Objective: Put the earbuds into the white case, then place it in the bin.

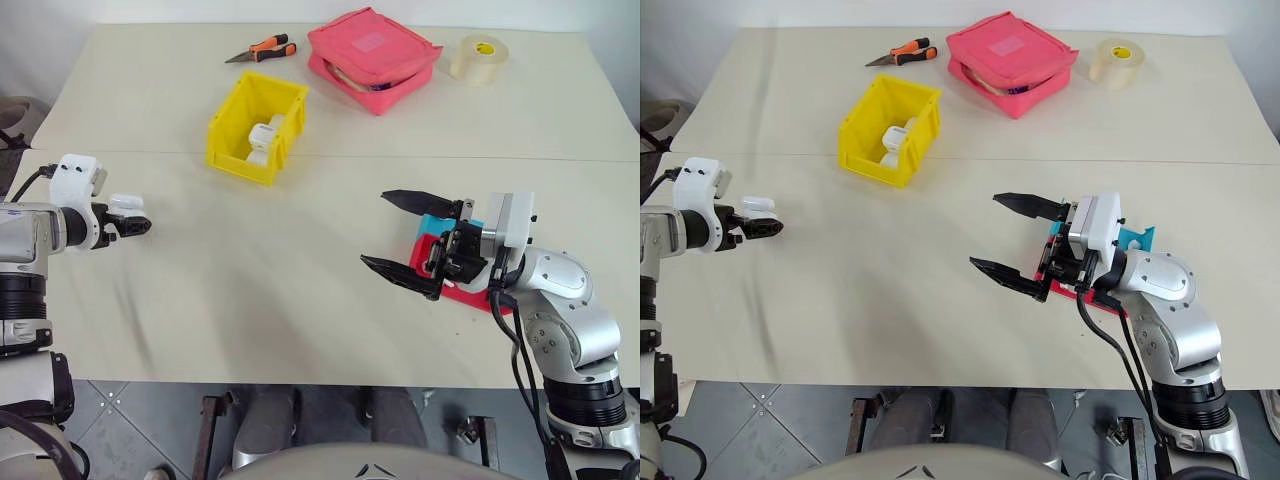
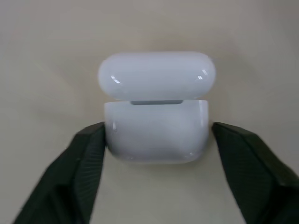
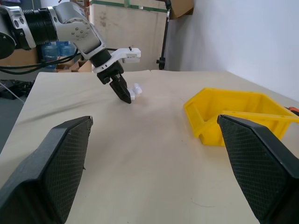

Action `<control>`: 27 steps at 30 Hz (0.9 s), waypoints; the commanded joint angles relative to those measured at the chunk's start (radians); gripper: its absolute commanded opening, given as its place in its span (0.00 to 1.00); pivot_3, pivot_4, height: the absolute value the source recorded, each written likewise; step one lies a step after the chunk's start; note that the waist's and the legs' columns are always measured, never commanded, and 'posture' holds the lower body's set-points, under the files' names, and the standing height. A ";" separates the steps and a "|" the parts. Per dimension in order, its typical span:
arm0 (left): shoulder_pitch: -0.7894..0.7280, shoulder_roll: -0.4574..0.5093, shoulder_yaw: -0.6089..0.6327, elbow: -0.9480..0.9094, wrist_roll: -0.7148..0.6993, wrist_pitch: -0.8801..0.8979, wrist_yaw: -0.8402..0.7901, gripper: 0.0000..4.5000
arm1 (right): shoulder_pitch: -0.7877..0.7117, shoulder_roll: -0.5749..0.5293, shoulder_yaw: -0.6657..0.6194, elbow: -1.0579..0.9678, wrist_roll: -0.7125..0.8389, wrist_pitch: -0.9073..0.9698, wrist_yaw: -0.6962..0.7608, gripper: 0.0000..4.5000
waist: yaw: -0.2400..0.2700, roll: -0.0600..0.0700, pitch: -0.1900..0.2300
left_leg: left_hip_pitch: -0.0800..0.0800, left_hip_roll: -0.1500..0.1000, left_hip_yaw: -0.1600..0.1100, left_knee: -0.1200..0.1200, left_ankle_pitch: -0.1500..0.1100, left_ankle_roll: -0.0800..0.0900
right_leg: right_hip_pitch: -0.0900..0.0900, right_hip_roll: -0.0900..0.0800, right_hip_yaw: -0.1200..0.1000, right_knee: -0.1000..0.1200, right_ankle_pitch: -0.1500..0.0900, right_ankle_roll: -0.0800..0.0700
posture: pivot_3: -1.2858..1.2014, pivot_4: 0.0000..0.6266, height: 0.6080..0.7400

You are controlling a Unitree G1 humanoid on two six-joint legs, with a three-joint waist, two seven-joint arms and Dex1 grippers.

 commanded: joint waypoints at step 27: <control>0.487 -0.574 0.099 -0.505 -0.291 -1.045 -0.441 0.62 | 0.129 -0.166 -0.186 -0.077 0.036 0.030 0.022 1.00 | 0.007 -0.001 0.001 | -0.002 0.002 0.000 -0.001 -0.001 0.000 | 0.003 0.000 -0.003 -0.010 0.002 -0.001 | 0.52 0.24 1.00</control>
